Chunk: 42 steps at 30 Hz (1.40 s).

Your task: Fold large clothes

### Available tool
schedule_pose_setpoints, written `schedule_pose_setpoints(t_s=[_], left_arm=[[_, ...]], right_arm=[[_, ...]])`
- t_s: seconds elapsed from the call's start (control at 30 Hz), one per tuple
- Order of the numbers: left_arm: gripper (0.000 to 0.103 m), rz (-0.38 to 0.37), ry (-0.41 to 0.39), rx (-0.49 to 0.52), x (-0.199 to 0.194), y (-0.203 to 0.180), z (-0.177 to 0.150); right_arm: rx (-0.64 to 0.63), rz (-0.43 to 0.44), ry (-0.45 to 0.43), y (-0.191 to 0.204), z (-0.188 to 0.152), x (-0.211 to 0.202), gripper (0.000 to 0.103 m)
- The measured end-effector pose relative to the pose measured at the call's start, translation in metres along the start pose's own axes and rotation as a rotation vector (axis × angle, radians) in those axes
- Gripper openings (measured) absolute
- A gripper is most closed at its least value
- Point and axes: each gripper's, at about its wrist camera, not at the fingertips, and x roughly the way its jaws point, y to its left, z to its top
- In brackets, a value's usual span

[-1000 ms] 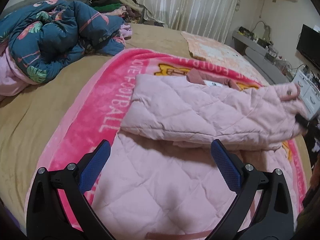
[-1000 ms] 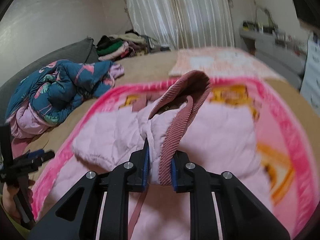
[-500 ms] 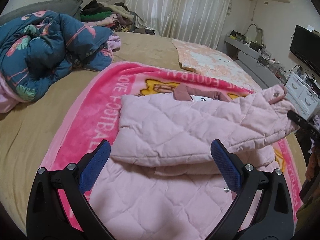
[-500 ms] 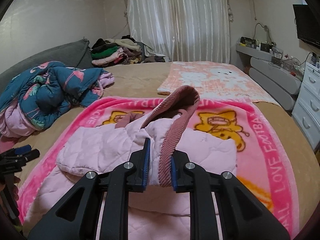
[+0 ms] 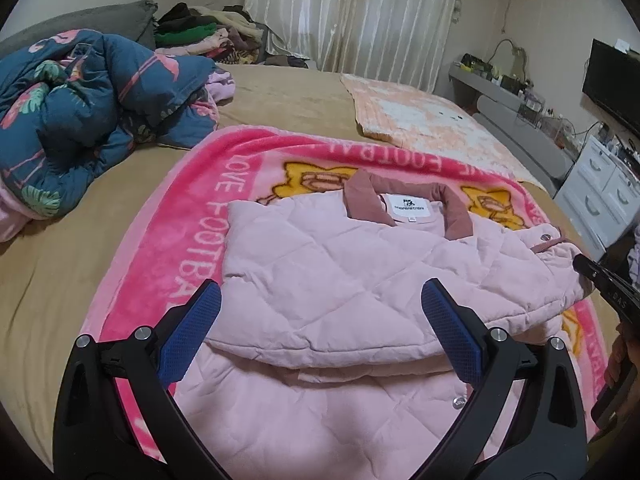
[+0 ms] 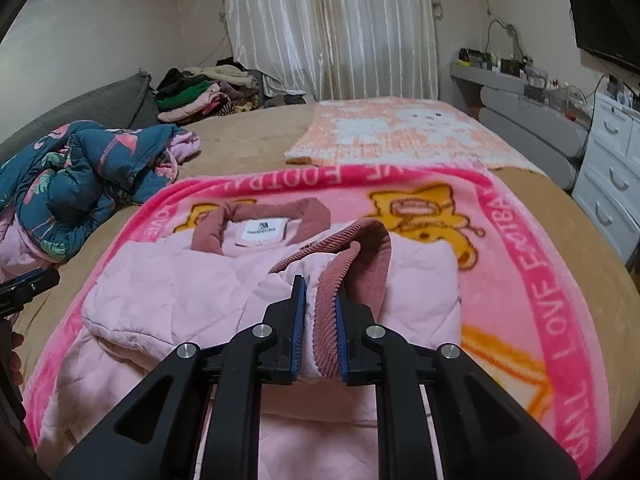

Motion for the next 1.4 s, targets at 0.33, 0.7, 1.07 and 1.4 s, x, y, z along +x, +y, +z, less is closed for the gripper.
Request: schedule_pose_setpoints(t_s=[0.33,0.7,1.07,1.4], left_arm=[[0.094,0.007,0.055,-0.003,0.025,0.001,-0.006],[0.093,-0.022,0.109,0.055,0.049,-0.018,-0.011],[0.094,-0.027,0.280,0.067,0.112,-0.013,-0.039],[0.095,-0.027,0.275,0.073,0.115,-0.013,-0.042]], right_arm=[[0.054,-0.021,0.063,-0.017,-0.020,0.009,0.022],[-0.017,-0.013,0.014,0.003,-0.019,-0.019,0.048],[-0.180,0.027,0.101,0.071,-0.016,0.022,0.066],[-0.105,0.007,0.323,0.059,-0.022,0.103,0.073]])
